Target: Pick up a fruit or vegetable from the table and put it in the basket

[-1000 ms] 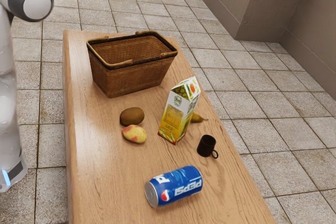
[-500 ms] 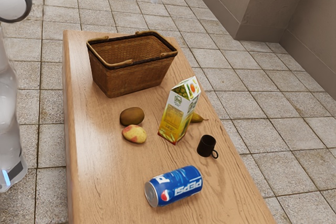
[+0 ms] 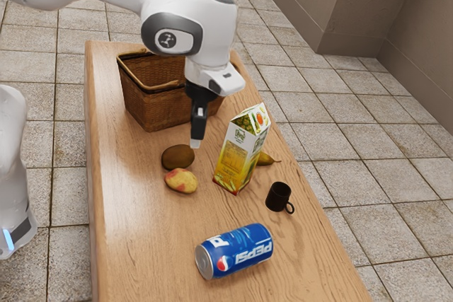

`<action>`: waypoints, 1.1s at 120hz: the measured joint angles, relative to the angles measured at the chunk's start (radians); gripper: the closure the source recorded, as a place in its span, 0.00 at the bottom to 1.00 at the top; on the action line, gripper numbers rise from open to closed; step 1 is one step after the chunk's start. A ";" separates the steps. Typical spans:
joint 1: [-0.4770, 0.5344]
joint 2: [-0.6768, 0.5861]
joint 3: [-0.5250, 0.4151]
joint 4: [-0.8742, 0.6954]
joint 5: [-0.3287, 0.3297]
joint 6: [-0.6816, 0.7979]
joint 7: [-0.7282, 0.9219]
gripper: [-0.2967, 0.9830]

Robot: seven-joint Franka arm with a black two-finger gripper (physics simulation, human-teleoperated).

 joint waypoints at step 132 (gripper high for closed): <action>0.000 0.043 -0.094 -0.238 -0.092 0.282 -0.021 0.31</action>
